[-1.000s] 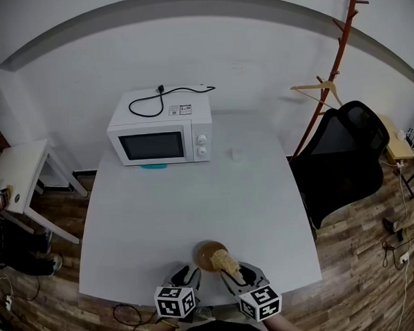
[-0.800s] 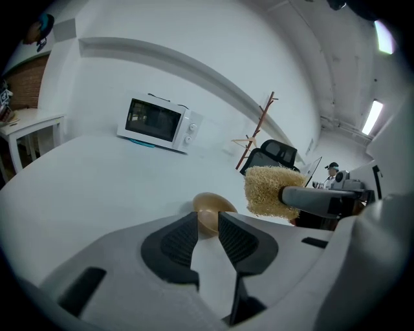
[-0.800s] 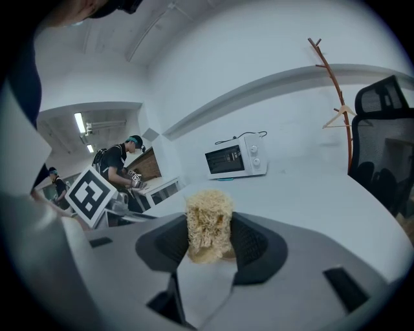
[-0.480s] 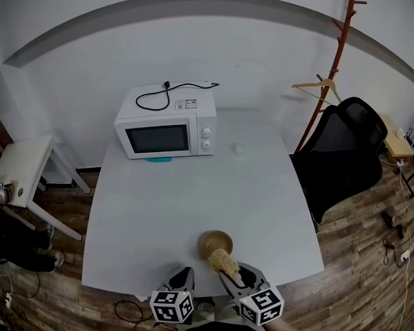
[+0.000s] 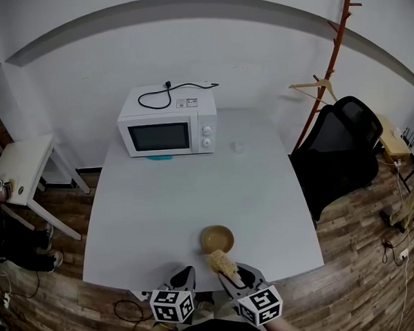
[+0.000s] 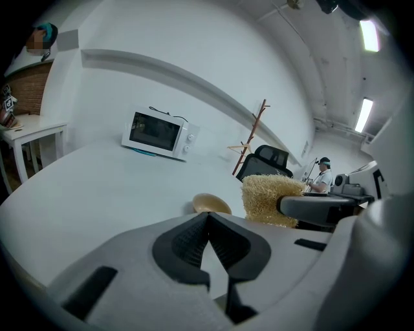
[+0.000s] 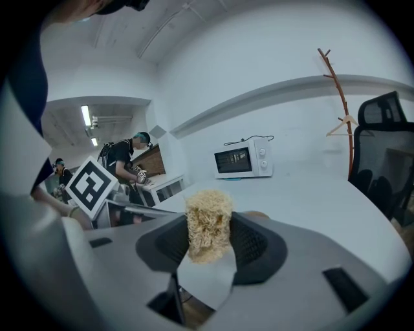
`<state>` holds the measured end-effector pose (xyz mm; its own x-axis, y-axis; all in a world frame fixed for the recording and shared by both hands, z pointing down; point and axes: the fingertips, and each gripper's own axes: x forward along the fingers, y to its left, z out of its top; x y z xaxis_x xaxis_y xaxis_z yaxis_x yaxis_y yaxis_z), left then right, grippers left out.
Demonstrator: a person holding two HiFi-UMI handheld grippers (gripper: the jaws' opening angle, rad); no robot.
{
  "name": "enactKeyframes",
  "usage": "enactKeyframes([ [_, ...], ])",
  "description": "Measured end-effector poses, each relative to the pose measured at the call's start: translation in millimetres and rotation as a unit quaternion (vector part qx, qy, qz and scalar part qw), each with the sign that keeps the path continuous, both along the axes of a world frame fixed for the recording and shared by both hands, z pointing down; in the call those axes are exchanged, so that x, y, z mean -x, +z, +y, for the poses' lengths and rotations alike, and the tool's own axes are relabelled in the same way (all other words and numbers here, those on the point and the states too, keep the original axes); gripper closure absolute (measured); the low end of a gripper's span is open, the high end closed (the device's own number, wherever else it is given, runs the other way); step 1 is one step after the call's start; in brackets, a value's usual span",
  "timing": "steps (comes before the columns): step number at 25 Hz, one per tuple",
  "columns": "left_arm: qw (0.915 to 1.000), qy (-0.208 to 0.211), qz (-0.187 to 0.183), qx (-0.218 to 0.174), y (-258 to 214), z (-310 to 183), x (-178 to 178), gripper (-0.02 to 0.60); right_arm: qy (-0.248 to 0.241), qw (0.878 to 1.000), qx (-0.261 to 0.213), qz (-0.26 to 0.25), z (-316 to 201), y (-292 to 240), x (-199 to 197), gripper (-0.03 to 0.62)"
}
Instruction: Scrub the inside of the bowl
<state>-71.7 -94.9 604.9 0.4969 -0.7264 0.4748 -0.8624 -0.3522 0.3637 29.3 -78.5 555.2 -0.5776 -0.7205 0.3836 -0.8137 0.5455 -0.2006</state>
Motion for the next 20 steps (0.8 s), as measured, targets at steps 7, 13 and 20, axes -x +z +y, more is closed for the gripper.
enactKeyframes([
  [7, 1.0000, 0.006, 0.004, -0.002, -2.0, 5.6, 2.9, 0.563, 0.000, 1.000, 0.001, -0.005, 0.6, -1.1, 5.6, 0.413],
  [13, 1.0000, 0.006, 0.007, -0.003, -3.7, 7.7, 6.6, 0.563, 0.003, 1.000, 0.000, -0.004, -0.3, -1.0, 7.6, 0.413],
  [20, 1.0000, 0.004, 0.008, -0.002, -3.3, 7.4, 8.9, 0.563, 0.008, 1.000, 0.000, 0.001, -0.2, -0.6, 7.2, 0.413],
])
